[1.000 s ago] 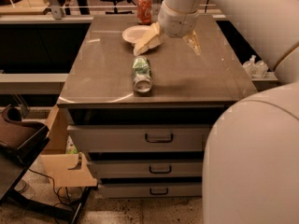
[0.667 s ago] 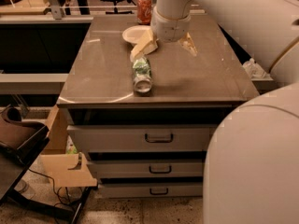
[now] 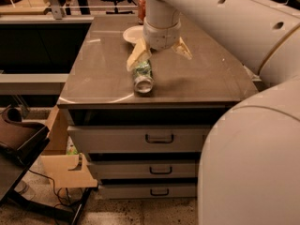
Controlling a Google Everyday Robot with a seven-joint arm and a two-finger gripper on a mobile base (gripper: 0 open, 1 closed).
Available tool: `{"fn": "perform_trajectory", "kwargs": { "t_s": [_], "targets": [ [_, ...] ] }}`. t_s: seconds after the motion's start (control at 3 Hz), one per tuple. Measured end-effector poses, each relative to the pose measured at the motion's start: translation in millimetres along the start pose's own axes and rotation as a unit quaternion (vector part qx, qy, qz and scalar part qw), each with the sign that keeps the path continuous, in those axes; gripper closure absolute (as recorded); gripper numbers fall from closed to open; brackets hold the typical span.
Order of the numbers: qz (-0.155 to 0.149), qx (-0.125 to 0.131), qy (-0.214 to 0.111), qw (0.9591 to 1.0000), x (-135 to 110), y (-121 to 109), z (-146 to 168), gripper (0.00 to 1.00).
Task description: Place green can upright
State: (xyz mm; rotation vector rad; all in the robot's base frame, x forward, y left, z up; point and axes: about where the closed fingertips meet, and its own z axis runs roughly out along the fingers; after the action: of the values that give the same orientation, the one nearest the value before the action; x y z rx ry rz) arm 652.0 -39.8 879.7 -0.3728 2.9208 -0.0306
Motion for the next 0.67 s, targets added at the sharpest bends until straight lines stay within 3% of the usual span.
{"fn": "perform_trajectory", "kwargs": {
  "t_s": [0.67],
  "targets": [
    [-0.026, -0.019, 0.016, 0.9993, -11.8, 22.4, 3.8, 0.00]
  ]
}}
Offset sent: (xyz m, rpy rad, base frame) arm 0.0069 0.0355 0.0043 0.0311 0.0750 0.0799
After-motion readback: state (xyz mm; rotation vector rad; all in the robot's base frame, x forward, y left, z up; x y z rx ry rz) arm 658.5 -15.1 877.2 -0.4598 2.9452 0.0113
